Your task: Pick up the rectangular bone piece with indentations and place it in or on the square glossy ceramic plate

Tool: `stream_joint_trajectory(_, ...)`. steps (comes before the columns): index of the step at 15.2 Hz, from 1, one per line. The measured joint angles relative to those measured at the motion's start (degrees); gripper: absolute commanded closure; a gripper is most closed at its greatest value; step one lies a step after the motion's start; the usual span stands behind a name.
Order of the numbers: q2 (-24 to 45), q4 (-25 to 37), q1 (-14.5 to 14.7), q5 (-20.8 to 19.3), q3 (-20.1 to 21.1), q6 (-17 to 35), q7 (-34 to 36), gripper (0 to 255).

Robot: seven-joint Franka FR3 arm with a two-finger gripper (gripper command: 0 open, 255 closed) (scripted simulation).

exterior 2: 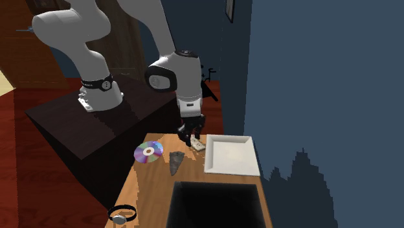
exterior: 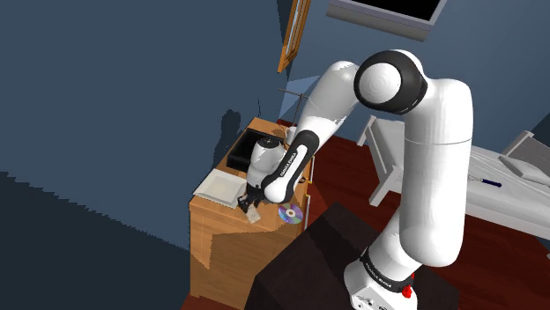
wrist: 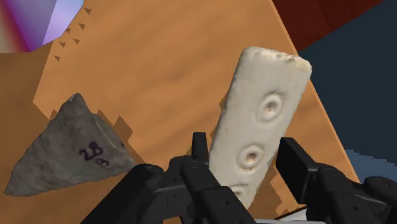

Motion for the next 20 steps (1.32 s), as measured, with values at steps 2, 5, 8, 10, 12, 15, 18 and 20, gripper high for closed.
stream_joint_trajectory(2, 0.05, 0.11, 0.08, -0.02, 0.06, 0.15, 0.02, 255)
stream_joint_trajectory(5, -0.44, 0.08, -0.07, 0.05, -0.15, 0.00, 0.05, 255)
stream_joint_trajectory(8, -1.09, -0.31, 0.12, -0.01, 0.11, -0.54, 0.05, 255)
stream_joint_trajectory(10, -1.72, -0.43, -0.04, 0.03, 0.30, -0.74, -0.10, 0)
stream_joint_trajectory(12, -2.43, -0.70, -2.62, 1.53, 2.66, -1.88, -1.55, 0)
stream_joint_trajectory(15, -4.88, -1.80, -10.78, 7.87, 11.37, -6.70, -7.33, 0)
stream_joint_trajectory(18, -2.98, -1.26, -11.06, 8.32, 11.80, -6.01, -7.65, 0)
stream_joint_trajectory(20, -1.32, -0.96, -10.43, 7.84, 11.15, -4.70, -7.22, 0)
